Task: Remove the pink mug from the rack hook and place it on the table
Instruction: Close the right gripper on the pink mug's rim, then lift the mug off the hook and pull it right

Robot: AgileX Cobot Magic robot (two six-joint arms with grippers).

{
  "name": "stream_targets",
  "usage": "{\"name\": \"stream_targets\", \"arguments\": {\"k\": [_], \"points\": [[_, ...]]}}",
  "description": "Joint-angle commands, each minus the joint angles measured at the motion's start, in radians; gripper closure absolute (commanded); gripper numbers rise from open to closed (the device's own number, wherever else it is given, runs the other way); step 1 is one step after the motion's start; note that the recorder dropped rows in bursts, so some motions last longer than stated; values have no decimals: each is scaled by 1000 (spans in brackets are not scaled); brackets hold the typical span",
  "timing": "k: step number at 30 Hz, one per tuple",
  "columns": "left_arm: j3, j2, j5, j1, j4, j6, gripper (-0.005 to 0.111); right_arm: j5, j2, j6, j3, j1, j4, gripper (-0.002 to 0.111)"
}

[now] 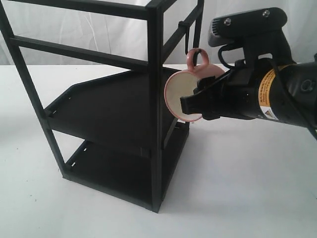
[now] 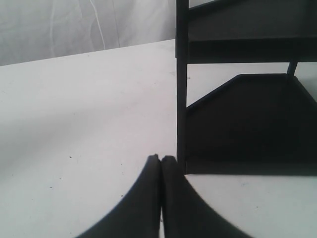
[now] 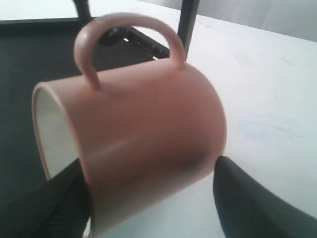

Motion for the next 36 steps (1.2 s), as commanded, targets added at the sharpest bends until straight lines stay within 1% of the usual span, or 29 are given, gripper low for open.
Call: {"name": "stream_targets", "arguments": {"k": [1,4,7,11,15,18,20,30,32,36], "points": [[5,-5,4,5,-11,-1,107,26,18,78,-7,0,-71,46],[5,-5,4,5,-11,-1,107,11,34,116,-7,0,-113,46],[5,-5,4,5,-11,-1,107,-71,62,140,-7,0,-138,46],[5,-5,4,5,-11,-1,107,18,112,221,-7,0,-228,46],[5,-5,4,5,-11,-1,107,20,121,338,-7,0,-338,46],[5,-5,4,5,-11,-1,107,97,121,448,-7,0,-427,46],[5,-5,4,5,-11,-1,107,108,121,501,-5,0,-479,46],[5,-5,4,5,-11,-1,107,108,154,505,-2,0,-500,46],[5,-5,4,5,-11,-1,107,106,173,505,-2,0,-511,50],[5,-5,4,5,-11,-1,107,108,190,505,-2,0,-522,65]]}}
